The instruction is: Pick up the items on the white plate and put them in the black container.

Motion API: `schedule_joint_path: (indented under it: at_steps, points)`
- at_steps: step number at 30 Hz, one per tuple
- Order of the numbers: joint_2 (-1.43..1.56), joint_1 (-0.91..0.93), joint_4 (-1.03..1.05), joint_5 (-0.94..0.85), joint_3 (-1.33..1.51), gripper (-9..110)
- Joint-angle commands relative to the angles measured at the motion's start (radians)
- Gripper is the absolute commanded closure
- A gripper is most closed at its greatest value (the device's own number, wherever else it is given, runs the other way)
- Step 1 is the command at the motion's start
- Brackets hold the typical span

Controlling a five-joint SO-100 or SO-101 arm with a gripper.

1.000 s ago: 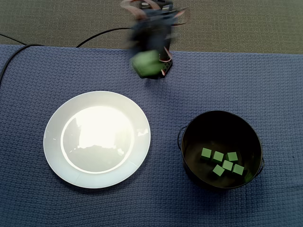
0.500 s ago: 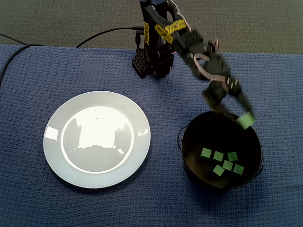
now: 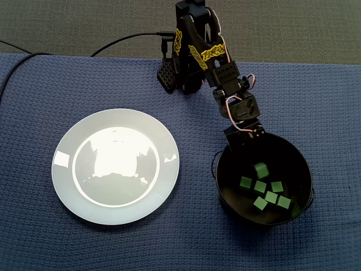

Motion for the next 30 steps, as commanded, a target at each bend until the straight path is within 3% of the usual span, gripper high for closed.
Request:
schedule_joint_path:
  at_steps: [1,3,9,13,16,25,30]
  points:
    - [0.041,0.04,0.032,0.026,-0.031,68]
    - [0.112,0.071,0.149,-0.015,-0.098,66]
    - [0.37,0.241,0.847,-0.199,-0.661,64]
    - [0.494,0.313,1.315,-0.391,-1.025,79]
    - [0.623,0.387,1.555,-0.497,-1.152,88]
    - [1.252,0.532,1.698,-0.583,-0.637,93]
    - [1.341,0.522,1.666,-0.538,-0.362,94]
